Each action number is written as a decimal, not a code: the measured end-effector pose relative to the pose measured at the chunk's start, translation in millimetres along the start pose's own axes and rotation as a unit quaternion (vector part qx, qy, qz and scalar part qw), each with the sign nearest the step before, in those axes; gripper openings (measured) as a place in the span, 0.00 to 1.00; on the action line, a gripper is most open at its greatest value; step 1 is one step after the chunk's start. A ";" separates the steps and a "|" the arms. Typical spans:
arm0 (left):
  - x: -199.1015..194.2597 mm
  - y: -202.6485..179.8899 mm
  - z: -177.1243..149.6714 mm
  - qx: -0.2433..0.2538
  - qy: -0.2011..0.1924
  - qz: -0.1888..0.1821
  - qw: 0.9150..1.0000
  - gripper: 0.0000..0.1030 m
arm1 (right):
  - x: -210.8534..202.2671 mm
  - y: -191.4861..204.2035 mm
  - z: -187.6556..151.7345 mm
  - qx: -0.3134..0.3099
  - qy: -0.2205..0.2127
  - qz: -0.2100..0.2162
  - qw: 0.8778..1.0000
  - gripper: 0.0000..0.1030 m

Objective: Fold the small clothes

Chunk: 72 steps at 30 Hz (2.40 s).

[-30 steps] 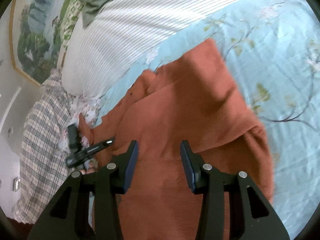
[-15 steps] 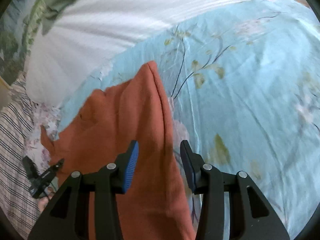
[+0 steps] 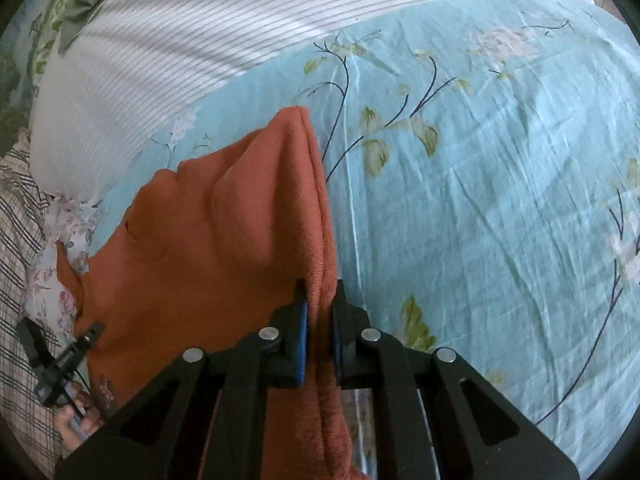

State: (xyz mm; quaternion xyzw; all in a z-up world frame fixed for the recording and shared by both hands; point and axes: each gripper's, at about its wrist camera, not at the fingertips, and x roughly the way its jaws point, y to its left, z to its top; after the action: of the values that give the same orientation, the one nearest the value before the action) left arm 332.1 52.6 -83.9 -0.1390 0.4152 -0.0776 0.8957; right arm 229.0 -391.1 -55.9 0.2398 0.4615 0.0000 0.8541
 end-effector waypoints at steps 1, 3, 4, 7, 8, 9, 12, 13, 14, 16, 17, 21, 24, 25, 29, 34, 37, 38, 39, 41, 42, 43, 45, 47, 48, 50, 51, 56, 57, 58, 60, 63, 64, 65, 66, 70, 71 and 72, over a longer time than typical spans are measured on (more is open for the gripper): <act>-1.1 3.3 -1.4 -0.003 0.002 0.000 1.000 0.13 | -7.9 4.0 -0.5 0.000 -0.009 -0.018 1.000 0.16; -7.0 7.3 -2.2 -0.002 -0.003 0.008 1.000 0.17 | -27.2 15.8 -6.0 -0.009 -0.042 -0.025 0.999 0.16; -8.6 8.3 -2.6 -0.001 -0.005 0.013 1.000 0.17 | -34.7 23.9 -10.5 -0.019 -0.053 -0.013 0.998 0.16; -11.1 12.4 -3.9 -0.004 -0.003 0.019 1.000 0.17 | -25.5 50.5 -34.2 -0.061 -0.011 0.042 0.997 0.28; -11.5 14.0 -4.8 -0.005 -0.002 0.020 1.000 0.17 | -16.8 52.7 -40.7 -0.065 0.009 0.041 0.997 0.36; -13.4 15.5 -6.0 -0.006 -0.002 0.022 1.000 0.17 | -7.1 53.0 -47.0 -0.069 0.030 0.026 0.997 0.38; -26.9 25.4 -7.8 -0.012 -0.009 0.037 0.999 0.22 | -12.2 50.7 -56.7 -0.056 0.022 0.019 0.998 0.38; -34.4 33.2 -7.2 -0.021 -0.013 0.041 0.999 0.31 | -18.3 50.0 -57.2 -0.039 0.024 0.033 0.998 0.38; -42.0 41.1 -5.7 -0.029 -0.019 0.046 0.998 0.36 | -23.8 49.0 -59.1 -0.032 0.022 0.048 0.998 0.40; -58.4 61.1 1.1 -0.053 -0.034 0.070 0.996 0.51 | -37.0 55.0 -64.4 -0.034 0.012 0.070 0.997 0.42; -64.6 69.9 4.8 -0.064 -0.040 0.081 0.994 0.56 | -44.2 61.4 -68.3 -0.043 0.009 0.073 0.996 0.45; -91.8 117.7 28.6 -0.126 -0.083 0.140 0.979 0.71 | -55.9 79.0 -84.4 -0.057 0.014 0.104 0.993 0.51; -95.3 146.2 58.0 -0.141 -0.103 0.175 0.969 0.71 | -52.3 92.9 -95.2 -0.066 0.025 0.115 0.991 0.52; -94.1 152.2 67.5 -0.137 -0.105 0.184 0.968 0.71 | -50.1 96.5 -99.8 -0.067 0.033 0.119 0.990 0.52; -69.2 167.2 109.9 -0.113 -0.100 0.219 0.964 0.77 | -33.7 106.2 -110.9 -0.065 0.057 0.129 0.988 0.52; -12.0 186.2 166.2 -0.078 -0.077 0.296 0.949 0.77 | -21.3 111.5 -124.2 -0.072 0.089 0.122 0.986 0.52; 8.4 205.2 187.5 -0.082 -0.069 0.326 0.939 0.47 | -20.4 109.4 -126.9 -0.072 0.093 0.120 0.986 0.52; 9.1 209.5 190.1 -0.084 -0.069 0.320 0.941 0.29 | -20.2 108.3 -127.4 -0.070 0.092 0.118 0.986 0.52; 8.7 214.8 192.8 -0.087 -0.066 0.314 0.943 0.05 | -20.4 108.0 -126.6 -0.069 0.091 0.118 0.986 0.52; -2.1 218.1 191.5 -0.094 -0.082 0.286 0.950 0.05 | -20.6 108.4 -126.3 -0.066 0.087 0.119 0.987 0.52; -12.6 216.4 187.4 -0.093 -0.097 0.264 0.955 0.05 | -21.2 109.2 -126.0 -0.065 0.086 0.120 0.987 0.52; -20.9 213.1 183.2 -0.090 -0.105 0.249 0.958 0.04 | -22.2 110.7 -125.9 -0.064 0.083 0.126 0.986 0.52; -39.4 202.4 172.8 -0.084 -0.121 0.215 0.965 0.04 | -24.9 113.9 -124.9 -0.063 0.078 0.134 0.986 0.52; -59.2 184.0 158.7 -0.075 -0.131 0.181 0.972 0.04 | -30.7 117.2 -124.9 -0.064 0.070 0.141 0.985 0.52; -69.0 169.2 149.3 -0.066 -0.134 0.163 0.975 0.04 | -33.6 117.7 -124.8 -0.063 0.066 0.143 0.985 0.52; -81.0 144.7 135.9 -0.052 -0.136 0.136 0.980 0.04 | -41.4 116.1 -124.8 -0.060 0.057 0.148 0.986 0.52; -88.0 124.8 124.1 -0.041 -0.138 0.112 0.983 0.04 | -44.9 114.7 -124.1 -0.059 0.054 0.148 0.986 0.52; -89.0 38.7 88.0 -0.004 -0.124 0.018 0.992 0.04 | -64.3 95.3 -124.1 -0.043 0.035 0.140 0.989 0.52; -87.0 20.8 80.3 0.006 -0.120 0.002 0.993 0.04 | -67.0 90.1 -123.4 -0.038 0.032 0.139 0.989 0.52; -82.9 2.3 73.3 0.017 -0.111 -0.015 0.994 0.04 | -70.3 84.3 -123.3 -0.032 0.028 0.136 0.990 0.52; -70.9 -34.3 57.1 0.038 -0.090 -0.036 0.995 0.04 | -76.1 71.5 -123.0 -0.019 0.018 0.131 0.991 0.52; -40.3 -87.6 32.3 0.073 -0.051 -0.060 0.994 0.04 | -81.9 51.0 -122.2 0.002 0.007 0.124 0.992 0.52; -32.9 -102.0 20.8 0.082 -0.042 -0.061 0.994 0.04 | -82.6 47.6 -122.1 0.006 0.006 0.123 0.992 0.52; -24.0 -112.8 15.2 0.093 -0.034 -0.060 0.993 0.05 | -83.0 41.8 -121.8 0.012 0.005 0.121 0.993 0.52; -13.5 -124.2 7.5 0.104 -0.024 -0.058 0.993 0.05 | -83.4 38.4 -121.8 0.015 0.004 0.120 0.993 0.52; 27.2 -154.9 -18.6 0.134 0.014 -0.044 0.990 0.05 | -82.8 31.7 -119.9 0.020 0.002 0.118 0.993 0.52; 35.8 -158.3 -21.9 0.138 0.023 -0.036 0.990 0.05 | -82.1 31.9 -118.6 0.022 0.002 0.119 0.993 0.52; 42.6 -159.5 -23.5 0.139 0.030 -0.031 0.989 0.06 | -81.5 32.4 -118.7 0.022 0.001 0.119 0.993 0.52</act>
State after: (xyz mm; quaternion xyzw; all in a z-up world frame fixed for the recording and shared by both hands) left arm 337.7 -114.0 -79.1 -0.0237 0.4229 -0.1664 0.8905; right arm 95.8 -331.9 -32.9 0.3122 0.4300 0.0915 0.8422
